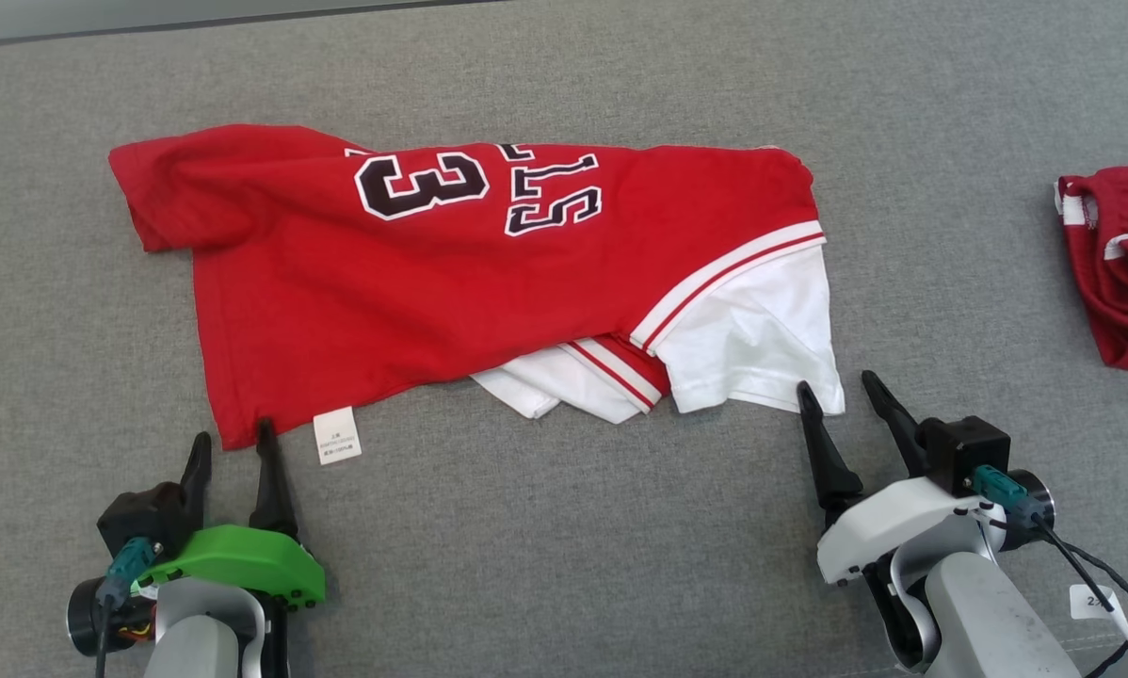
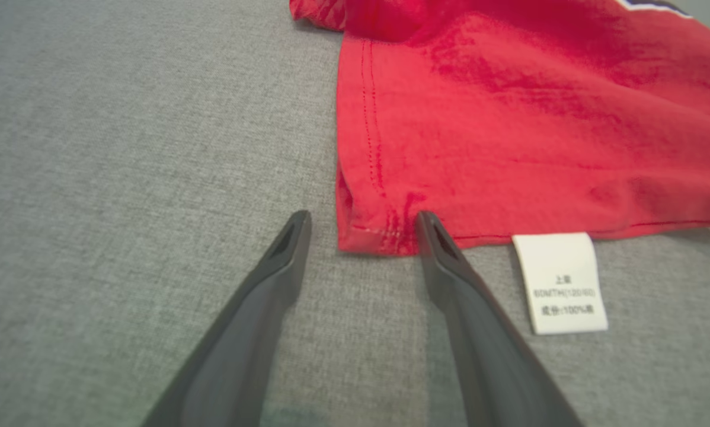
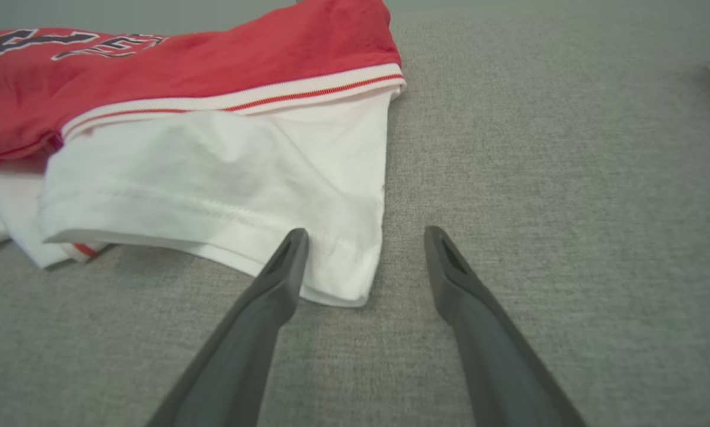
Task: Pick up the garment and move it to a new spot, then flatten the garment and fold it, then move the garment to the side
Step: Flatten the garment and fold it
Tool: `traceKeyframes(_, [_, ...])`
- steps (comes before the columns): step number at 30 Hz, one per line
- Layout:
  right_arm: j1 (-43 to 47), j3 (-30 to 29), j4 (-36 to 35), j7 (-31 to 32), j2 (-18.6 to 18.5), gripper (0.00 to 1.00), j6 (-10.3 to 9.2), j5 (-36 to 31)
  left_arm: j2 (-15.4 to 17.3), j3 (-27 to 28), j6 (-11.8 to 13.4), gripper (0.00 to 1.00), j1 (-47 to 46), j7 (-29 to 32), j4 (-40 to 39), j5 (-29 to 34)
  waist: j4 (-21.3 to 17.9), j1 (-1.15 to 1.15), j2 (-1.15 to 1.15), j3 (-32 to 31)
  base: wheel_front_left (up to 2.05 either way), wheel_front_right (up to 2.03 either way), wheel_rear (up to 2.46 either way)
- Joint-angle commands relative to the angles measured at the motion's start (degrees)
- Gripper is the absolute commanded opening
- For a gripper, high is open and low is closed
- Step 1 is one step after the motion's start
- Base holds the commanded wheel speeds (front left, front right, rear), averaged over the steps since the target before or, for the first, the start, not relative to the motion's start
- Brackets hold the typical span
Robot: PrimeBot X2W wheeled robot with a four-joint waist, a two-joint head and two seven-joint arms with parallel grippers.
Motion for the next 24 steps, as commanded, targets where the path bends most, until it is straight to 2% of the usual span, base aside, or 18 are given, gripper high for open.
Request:
traceKeyframes(1, [-0.7, -0.1, 0.2, -0.2, -0.1, 1.00, -0.09, -0.2, 0.1, 0.2, -0.4, 0.81, -0.7, 0.3, 1.0, -0.3, -0.1, 0.00, 0.12, 0.1, 0.00, 0.00, 0.00])
traceKeyframes(2, [-0.8, -0.2, 0.3, -0.2, -0.1, 1.00, -0.09, -0.2, 0.1, 0.1, -0.6, 0.48, -0.8, 0.3, 1.1, -0.2, -0.2, 0.00, 0.12, 0.2, 0.00, 0.00, 0.00])
traceKeyframes(3, [-0.9, -0.2, 0.5, -0.2, -0.2, 1.00, -0.09, -0.3, 0.1, -0.1, -0.8, 0.30, -0.9, 0.3, 1.3, 0.0, -0.2, 0.00, 0.12, 0.3, 0.00, 0.00, 0.00])
traceKeyframes(4, [-0.9, -0.3, 0.7, -0.2, -0.2, 1.00, -0.09, -0.3, 0.1, -0.3, -1.0, 0.04, -1.0, 0.3, 1.2, 0.0, -0.2, 0.00, 0.12, 0.3, 0.00, 0.00, 0.00])
traceKeyframes(5, [-0.9, -0.3, 0.9, -0.2, -0.2, 1.00, -0.09, -0.2, 0.1, -0.6, -1.1, 0.00, -1.1, 0.3, 1.1, 0.3, -0.2, 0.00, 0.12, 0.3, 0.00, 0.00, 0.00])
traceKeyframes(12, [-2.4, 0.6, 3.4, -0.2, -0.1, 1.00, -0.09, -0.3, 0.1, -2.0, -1.3, 0.00, -0.6, 0.2, -0.6, 0.6, 0.0, 0.00, 0.12, 0.9, 0.00, 0.00, 0.00])
traceKeyframes(13, [-2.8, 1.0, 4.2, -0.1, -0.2, 0.96, -0.09, -0.1, 0.1, -2.2, -1.3, 0.00, -0.5, 0.2, -0.8, 0.6, 0.1, 0.00, 0.12, 1.0, 0.00, 0.00, 0.00])
traceKeyframes(14, [-3.1, 1.4, 4.8, 0.0, -0.3, 0.40, -0.09, 0.1, 0.1, -2.4, -1.4, 0.00, -0.5, 0.2, -0.9, 0.6, 0.3, 0.00, 0.12, 1.1, 0.00, 0.00, 0.00])
traceKeyframes(15, [-3.4, 1.7, 5.3, 0.0, -0.3, 0.00, -0.07, 0.3, 0.1, -2.6, -1.5, 0.00, -0.5, 0.2, -0.9, 0.6, 0.4, 0.00, 0.12, 1.1, 0.00, 0.00, 0.00])
traceKeyframes(19, [-2.8, 1.8, 5.1, 0.0, -1.0, 0.00, -0.08, 1.8, 0.1, -2.1, -1.9, 0.00, 0.0, 0.2, -2.7, 0.8, 0.7, 0.00, 0.12, 0.1, 0.00, 0.00, 0.00])
traceKeyframes(24, [-1.8, 0.8, -0.3, -0.1, -1.7, 0.00, -0.09, 3.5, 0.2, -1.1, -2.4, 0.00, 1.4, 0.2, -8.5, 2.8, 0.2, 0.00, 0.12, -4.1, 0.00, 0.00, 0.00])
